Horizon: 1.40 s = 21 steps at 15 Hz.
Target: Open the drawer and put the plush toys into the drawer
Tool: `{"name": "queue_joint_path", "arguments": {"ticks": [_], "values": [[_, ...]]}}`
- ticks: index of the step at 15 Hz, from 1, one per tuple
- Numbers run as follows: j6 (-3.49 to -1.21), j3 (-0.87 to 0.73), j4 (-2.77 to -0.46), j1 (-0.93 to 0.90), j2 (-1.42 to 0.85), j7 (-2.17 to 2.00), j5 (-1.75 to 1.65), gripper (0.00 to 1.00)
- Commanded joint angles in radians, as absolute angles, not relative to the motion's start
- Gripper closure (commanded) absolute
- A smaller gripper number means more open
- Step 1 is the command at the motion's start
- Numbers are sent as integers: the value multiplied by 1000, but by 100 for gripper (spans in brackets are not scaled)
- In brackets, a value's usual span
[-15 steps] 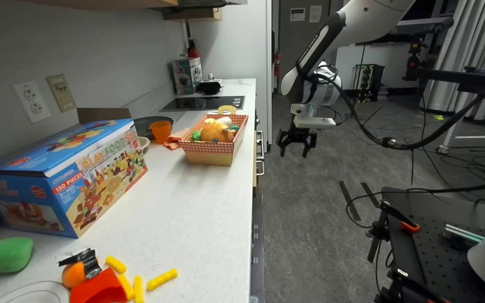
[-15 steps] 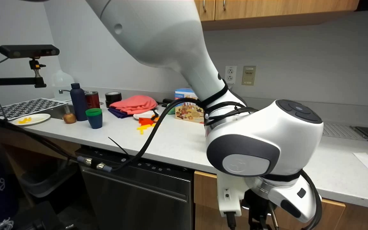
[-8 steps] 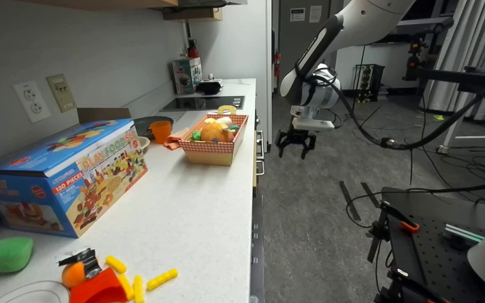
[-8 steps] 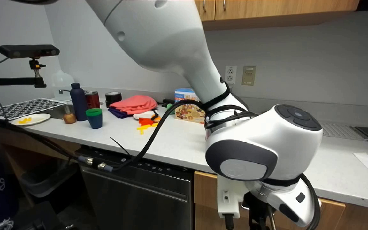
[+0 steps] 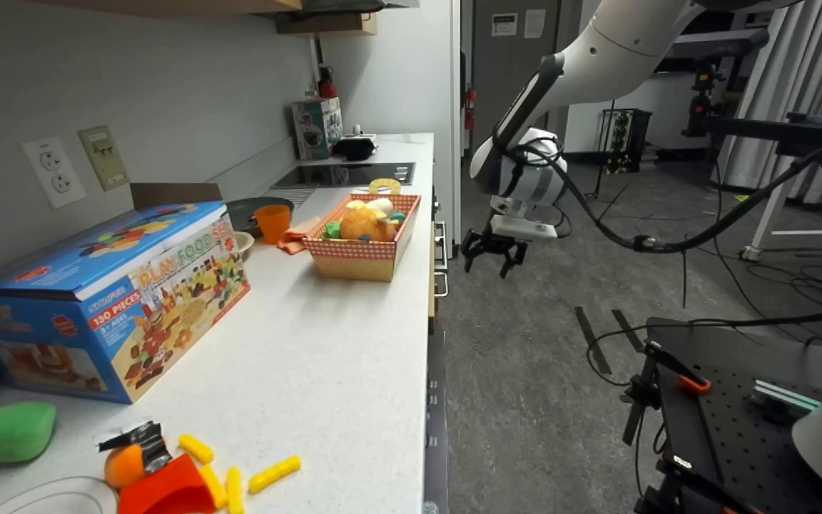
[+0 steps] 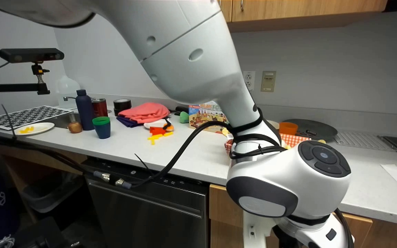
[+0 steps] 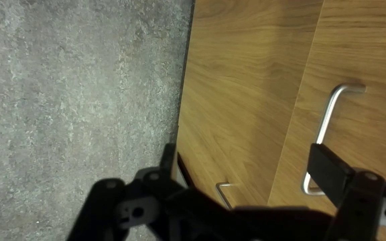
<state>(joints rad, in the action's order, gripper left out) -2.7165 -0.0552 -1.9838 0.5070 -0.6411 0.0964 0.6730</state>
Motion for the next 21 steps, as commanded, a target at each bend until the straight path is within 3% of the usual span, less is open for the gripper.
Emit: {"name": "queue_joint_path", "arguments": {"ticks": [1,21], "values": [[-2752,3,-1900,545,-698,174,717,0],[-2732,32,-1688,558,-912,138,687,0]]}}
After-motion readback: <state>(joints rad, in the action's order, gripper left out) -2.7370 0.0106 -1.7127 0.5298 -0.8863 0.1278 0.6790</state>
